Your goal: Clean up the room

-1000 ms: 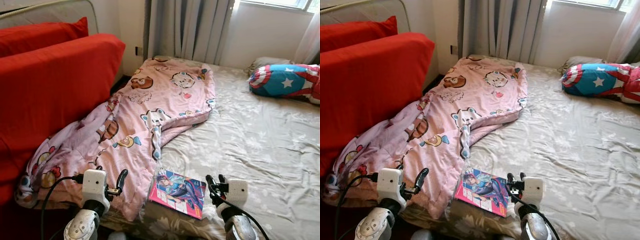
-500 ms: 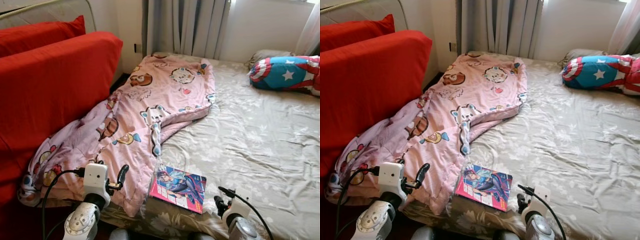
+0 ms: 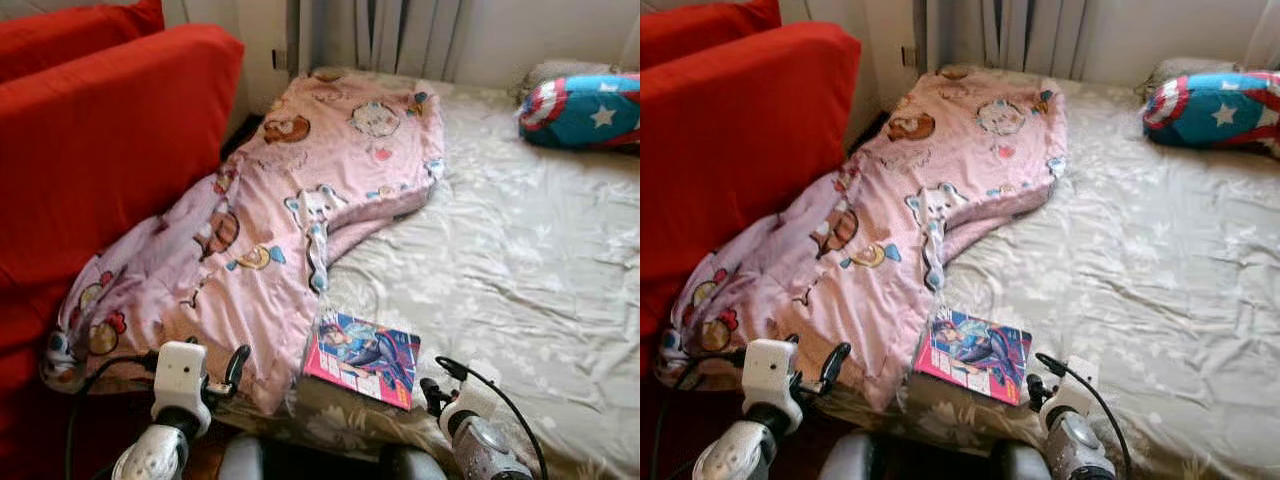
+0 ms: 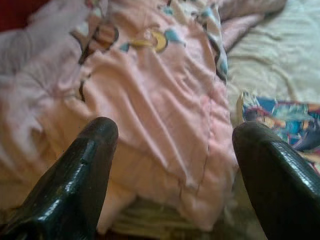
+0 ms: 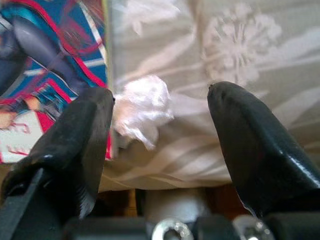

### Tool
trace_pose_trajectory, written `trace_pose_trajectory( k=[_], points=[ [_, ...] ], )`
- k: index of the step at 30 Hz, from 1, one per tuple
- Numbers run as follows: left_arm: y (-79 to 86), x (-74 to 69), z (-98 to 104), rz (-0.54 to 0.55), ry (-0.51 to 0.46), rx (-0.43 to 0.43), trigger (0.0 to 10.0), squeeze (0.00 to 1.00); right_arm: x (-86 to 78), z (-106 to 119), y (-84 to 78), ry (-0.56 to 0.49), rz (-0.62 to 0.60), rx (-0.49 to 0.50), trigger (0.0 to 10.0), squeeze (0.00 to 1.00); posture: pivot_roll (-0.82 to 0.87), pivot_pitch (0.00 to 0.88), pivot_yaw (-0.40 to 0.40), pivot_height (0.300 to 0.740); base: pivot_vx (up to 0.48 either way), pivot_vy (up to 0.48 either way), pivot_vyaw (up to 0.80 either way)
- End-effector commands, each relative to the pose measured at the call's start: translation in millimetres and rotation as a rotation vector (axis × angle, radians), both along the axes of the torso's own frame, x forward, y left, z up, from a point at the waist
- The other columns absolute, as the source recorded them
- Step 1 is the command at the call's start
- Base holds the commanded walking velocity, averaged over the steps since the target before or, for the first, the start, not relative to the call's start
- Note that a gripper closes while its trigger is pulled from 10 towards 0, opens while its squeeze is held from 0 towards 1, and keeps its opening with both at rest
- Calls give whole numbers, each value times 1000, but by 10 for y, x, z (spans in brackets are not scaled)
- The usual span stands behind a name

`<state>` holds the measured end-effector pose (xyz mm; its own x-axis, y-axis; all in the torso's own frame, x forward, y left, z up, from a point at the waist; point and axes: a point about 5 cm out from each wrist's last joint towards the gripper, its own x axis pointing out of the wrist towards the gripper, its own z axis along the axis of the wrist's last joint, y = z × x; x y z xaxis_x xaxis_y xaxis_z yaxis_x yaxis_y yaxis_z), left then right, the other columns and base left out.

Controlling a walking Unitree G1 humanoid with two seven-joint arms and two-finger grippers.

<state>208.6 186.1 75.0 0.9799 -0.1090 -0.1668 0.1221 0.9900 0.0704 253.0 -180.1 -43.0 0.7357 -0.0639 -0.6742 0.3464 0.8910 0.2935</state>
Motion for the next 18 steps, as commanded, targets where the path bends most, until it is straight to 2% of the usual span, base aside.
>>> trace_pose_trajectory(
  k=[1,4,10,18],
  points=[
    [-4,-41,35,-2,5,4,10000,0,8,6,-34,7,-38,0,10000,0,177,223,-42,633,0,0,0],
    [-8,-67,54,-1,7,5,10000,0,33,23,-25,2,-49,14,10000,0,179,232,-43,633,0,0,0],
    [-16,-128,119,3,10,11,10000,0,90,52,109,-18,23,33,10000,0,194,263,-46,633,0,0,0],
    [-30,-205,173,5,15,16,10000,0,143,90,128,-28,34,35,10000,0,210,282,-46,633,0,0,0]
  ],
)
